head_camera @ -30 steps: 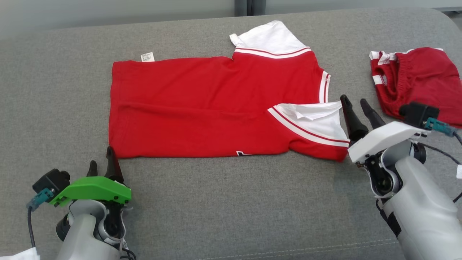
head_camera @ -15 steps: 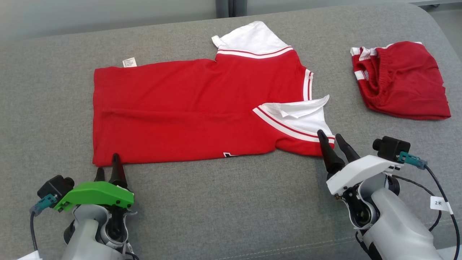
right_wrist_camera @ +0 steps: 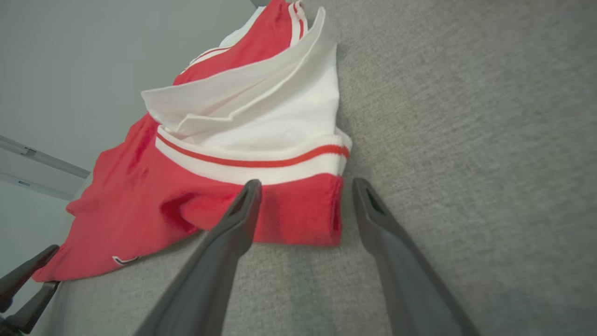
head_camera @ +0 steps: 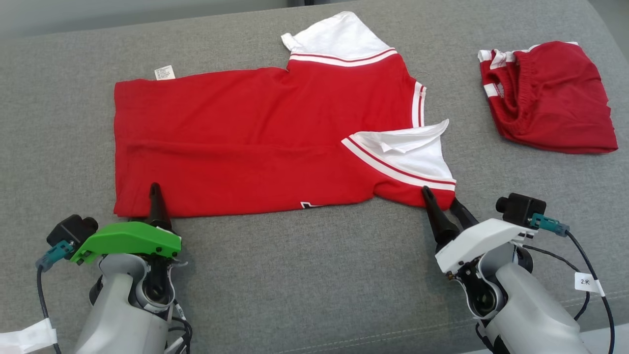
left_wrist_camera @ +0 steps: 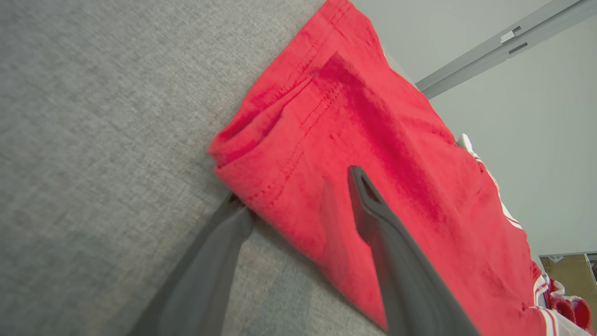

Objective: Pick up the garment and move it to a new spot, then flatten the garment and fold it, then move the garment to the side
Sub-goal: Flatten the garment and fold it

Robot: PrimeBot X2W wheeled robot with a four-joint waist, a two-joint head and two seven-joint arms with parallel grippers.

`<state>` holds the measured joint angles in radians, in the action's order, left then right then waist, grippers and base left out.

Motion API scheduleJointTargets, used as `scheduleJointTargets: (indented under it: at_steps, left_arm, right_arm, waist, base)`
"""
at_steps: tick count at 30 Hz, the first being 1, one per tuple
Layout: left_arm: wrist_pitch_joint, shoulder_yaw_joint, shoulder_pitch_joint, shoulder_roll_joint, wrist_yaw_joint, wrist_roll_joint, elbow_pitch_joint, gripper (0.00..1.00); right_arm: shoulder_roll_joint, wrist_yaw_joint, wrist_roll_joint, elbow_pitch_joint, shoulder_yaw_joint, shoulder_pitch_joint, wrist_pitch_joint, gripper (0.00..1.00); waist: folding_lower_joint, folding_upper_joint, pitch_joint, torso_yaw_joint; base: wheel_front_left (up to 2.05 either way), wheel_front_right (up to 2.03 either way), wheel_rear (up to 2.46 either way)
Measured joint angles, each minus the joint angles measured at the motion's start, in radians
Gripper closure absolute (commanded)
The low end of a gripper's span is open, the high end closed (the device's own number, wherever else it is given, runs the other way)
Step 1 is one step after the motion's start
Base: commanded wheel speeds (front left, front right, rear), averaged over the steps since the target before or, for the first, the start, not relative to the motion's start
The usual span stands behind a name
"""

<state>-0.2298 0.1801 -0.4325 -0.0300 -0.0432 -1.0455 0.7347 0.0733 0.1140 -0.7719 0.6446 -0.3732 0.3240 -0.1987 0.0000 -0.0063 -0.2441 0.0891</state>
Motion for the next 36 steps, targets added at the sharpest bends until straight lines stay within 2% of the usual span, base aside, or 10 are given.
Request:
scheduleJointTargets:
  at_steps: [3,4,8,9,12,13,15,16,28,36]
  left_arm:
    - [0.000,0.021,-0.008,0.000,0.000,-0.012,0.001,0.41]
    - [0.000,0.024,-0.009,0.001,0.000,-0.016,0.000,0.49]
    - [-0.003,0.027,-0.012,0.003,0.003,-0.024,0.000,0.54]
    - [-0.009,0.026,-0.014,0.003,0.003,-0.025,0.000,0.58]
    - [-0.010,0.023,-0.018,0.003,0.003,-0.028,0.002,0.88]
    - [-0.010,0.023,-0.019,0.003,0.003,-0.030,0.002,1.00]
    - [-0.013,0.024,-0.019,0.003,0.008,-0.034,0.002,1.00]
    - [-0.018,0.024,-0.020,0.003,0.009,-0.039,0.001,1.00]
    - [-0.019,0.019,-0.013,0.004,0.063,-0.050,-0.004,1.00]
    - [-0.019,-0.024,0.071,0.007,0.103,-0.053,-0.062,1.00]
  right_arm:
    - [0.000,0.000,-0.012,0.011,0.002,0.000,0.000,0.00]
    - [0.000,0.000,-0.016,0.013,0.002,0.002,0.000,0.00]
    - [-0.002,0.003,-0.035,0.022,-0.001,0.019,0.001,0.00]
    - [-0.002,0.005,-0.039,0.027,-0.005,0.025,0.004,0.03]
    - [-0.001,0.009,-0.049,0.040,-0.017,0.045,0.015,0.53]
    - [-0.001,0.009,-0.049,0.043,-0.021,0.050,0.016,0.61]
    - [-0.002,0.009,-0.050,0.045,-0.026,0.059,0.016,0.89]
    - [-0.002,0.009,-0.051,0.044,-0.028,0.061,0.016,1.00]
    - [0.006,0.009,-0.077,0.021,-0.049,0.055,0.002,1.00]
    - [0.066,0.009,-0.113,-0.038,-0.046,-0.005,-0.013,1.00]
  waist:
    - [0.0000,0.0000,-0.005,-0.013]
    - [0.0000,0.0000,-0.007,-0.017]
    - [0.0000,0.0000,-0.016,-0.029]
    - [0.0000,0.0000,-0.018,-0.031]
    - [0.0000,0.0000,-0.020,-0.032]
    - [0.0000,0.0000,-0.021,-0.033]
    - [0.0000,0.0000,-0.022,-0.034]
    - [0.0000,0.0000,-0.022,-0.034]
    - [0.0000,0.0000,0.018,-0.033]
    - [0.0000,0.0000,0.075,-0.035]
  base:
    - [0.00,0.00,0.00]
    - [0.00,0.00,0.00]
    - [0.00,0.00,0.00]
    - [0.00,0.00,0.00]
    - [0.00,0.00,0.00]
    - [0.00,0.00,0.00]
    - [0.00,0.00,0.00]
    - [0.00,0.00,0.00]
    - [0.00,0.00,0.00]
    - [0.00,0.00,0.00]
